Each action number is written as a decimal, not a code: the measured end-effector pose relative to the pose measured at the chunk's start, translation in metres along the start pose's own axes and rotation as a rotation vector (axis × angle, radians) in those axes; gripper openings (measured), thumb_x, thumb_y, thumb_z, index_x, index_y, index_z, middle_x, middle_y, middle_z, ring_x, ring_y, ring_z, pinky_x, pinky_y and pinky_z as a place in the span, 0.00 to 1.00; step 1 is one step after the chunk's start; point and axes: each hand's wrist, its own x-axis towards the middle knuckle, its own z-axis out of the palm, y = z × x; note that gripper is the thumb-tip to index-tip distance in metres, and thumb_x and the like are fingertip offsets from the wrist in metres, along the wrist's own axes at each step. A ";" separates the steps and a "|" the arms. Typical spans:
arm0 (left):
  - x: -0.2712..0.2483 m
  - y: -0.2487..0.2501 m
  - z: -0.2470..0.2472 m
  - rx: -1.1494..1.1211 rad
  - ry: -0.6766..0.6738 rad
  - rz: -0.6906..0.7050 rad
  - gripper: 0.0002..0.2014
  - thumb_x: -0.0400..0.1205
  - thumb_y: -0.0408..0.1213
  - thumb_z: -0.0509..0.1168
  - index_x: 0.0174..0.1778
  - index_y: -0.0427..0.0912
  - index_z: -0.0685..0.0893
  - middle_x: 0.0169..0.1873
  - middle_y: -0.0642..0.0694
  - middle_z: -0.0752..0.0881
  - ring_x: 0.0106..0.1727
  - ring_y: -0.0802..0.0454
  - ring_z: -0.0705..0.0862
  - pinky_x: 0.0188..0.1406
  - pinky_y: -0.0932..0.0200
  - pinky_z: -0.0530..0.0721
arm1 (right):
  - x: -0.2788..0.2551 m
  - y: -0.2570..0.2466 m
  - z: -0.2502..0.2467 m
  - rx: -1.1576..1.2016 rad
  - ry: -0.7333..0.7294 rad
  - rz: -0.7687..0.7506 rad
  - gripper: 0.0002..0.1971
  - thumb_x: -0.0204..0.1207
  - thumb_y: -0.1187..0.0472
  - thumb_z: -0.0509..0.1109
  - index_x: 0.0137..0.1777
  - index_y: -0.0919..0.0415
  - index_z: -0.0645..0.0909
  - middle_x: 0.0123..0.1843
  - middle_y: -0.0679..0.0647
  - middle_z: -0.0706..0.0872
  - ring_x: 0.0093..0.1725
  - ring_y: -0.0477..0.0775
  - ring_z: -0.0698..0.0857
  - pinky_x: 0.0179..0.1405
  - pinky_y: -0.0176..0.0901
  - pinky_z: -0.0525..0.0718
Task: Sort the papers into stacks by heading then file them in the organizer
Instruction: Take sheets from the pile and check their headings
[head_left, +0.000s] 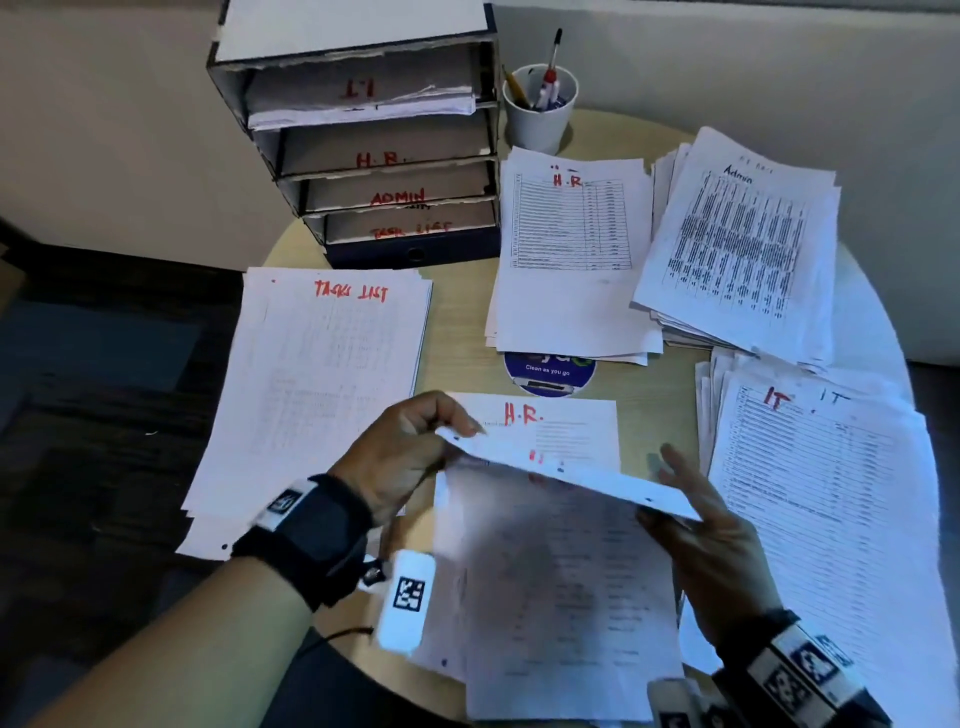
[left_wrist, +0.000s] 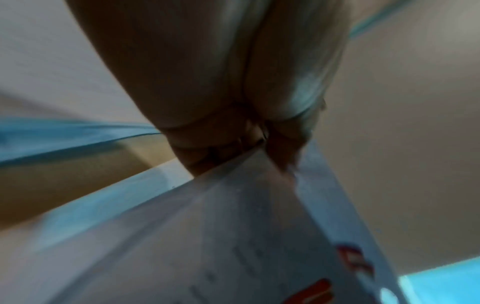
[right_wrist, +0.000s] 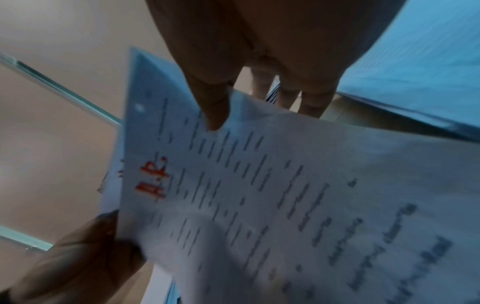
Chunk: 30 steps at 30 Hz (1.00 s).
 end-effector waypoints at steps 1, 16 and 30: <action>-0.008 0.002 0.000 -0.098 -0.060 -0.050 0.14 0.76 0.11 0.61 0.41 0.35 0.82 0.34 0.49 0.88 0.30 0.59 0.83 0.25 0.70 0.78 | 0.002 -0.003 0.001 -0.014 -0.024 -0.021 0.21 0.72 0.75 0.75 0.55 0.47 0.90 0.56 0.46 0.91 0.54 0.44 0.88 0.48 0.27 0.84; 0.058 -0.013 -0.006 1.002 -0.081 -0.124 0.08 0.77 0.36 0.72 0.50 0.47 0.83 0.47 0.48 0.89 0.46 0.48 0.85 0.45 0.56 0.84 | 0.013 0.006 -0.005 -0.091 -0.099 0.052 0.24 0.77 0.73 0.71 0.68 0.48 0.80 0.51 0.57 0.93 0.53 0.61 0.91 0.54 0.63 0.88; 0.050 0.034 0.000 -0.521 -0.037 -0.034 0.15 0.87 0.39 0.57 0.54 0.39 0.89 0.48 0.35 0.90 0.48 0.42 0.89 0.47 0.52 0.89 | 0.077 -0.034 0.023 -0.020 0.194 -0.036 0.05 0.77 0.66 0.74 0.51 0.59 0.85 0.44 0.57 0.93 0.44 0.63 0.92 0.40 0.61 0.91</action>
